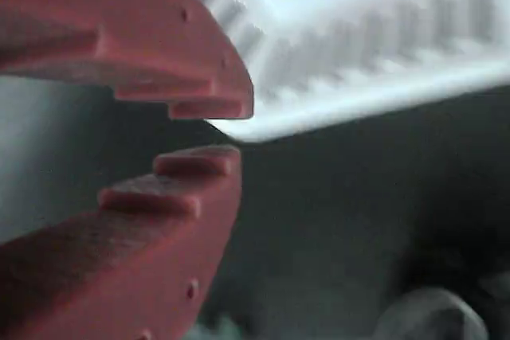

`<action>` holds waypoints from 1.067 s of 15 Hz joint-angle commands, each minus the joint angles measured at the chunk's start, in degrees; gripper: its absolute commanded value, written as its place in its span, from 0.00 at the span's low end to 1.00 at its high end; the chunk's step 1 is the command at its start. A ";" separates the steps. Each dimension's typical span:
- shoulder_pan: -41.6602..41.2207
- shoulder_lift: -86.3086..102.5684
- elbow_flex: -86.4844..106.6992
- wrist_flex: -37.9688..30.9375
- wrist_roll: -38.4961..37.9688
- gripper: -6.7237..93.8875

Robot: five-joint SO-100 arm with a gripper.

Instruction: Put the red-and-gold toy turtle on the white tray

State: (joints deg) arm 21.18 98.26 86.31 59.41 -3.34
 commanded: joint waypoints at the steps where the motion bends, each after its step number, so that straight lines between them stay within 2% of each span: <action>1: -7.12 17.58 14.50 -5.71 1.93 0.07; 6: -20.65 40.25 45.26 -6.50 6.86 0.07; 9: -21.09 53.79 62.05 -7.91 6.42 0.07; 13: -19.78 71.10 74.62 -2.37 3.69 0.07; 16: -19.69 78.75 77.87 5.80 6.77 0.07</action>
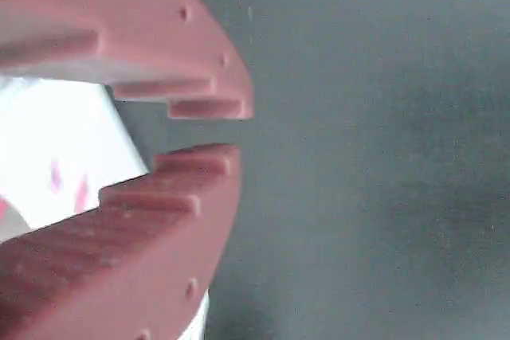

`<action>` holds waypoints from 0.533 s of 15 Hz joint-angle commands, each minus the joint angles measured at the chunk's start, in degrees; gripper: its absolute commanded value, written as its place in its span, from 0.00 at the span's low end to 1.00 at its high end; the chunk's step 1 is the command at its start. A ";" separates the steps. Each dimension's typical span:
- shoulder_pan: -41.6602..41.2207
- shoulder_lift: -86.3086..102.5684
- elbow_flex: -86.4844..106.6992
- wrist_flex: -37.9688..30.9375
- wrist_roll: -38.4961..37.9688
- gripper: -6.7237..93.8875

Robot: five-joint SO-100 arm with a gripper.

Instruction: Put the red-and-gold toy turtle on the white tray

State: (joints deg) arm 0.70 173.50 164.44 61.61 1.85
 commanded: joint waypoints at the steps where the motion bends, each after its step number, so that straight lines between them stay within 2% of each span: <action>1: 1.14 4.75 0.53 5.80 1.58 0.07; 5: 1.23 10.90 2.37 10.72 1.93 0.07; 8: 1.05 12.57 2.72 11.07 1.93 0.07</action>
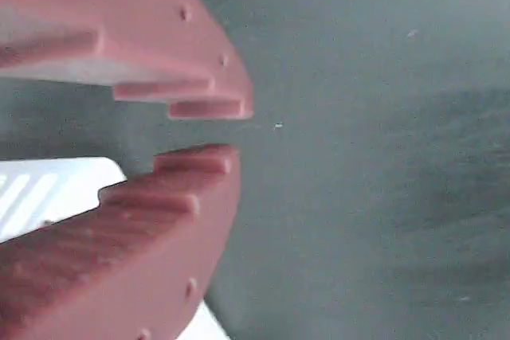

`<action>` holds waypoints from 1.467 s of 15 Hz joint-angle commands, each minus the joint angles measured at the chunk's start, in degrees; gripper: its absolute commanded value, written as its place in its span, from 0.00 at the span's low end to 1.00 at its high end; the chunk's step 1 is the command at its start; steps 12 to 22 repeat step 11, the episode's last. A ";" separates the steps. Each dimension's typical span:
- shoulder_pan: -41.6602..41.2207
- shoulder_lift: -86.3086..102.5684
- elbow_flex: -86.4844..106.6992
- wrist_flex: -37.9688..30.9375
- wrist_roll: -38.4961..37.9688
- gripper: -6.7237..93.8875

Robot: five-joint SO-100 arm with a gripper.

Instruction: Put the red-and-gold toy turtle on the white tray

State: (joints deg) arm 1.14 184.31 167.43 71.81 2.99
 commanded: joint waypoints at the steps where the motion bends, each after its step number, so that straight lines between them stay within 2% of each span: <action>1: 0.97 1.85 -0.18 0.88 1.23 0.07; 22: 1.14 1.85 -0.18 0.88 1.49 0.07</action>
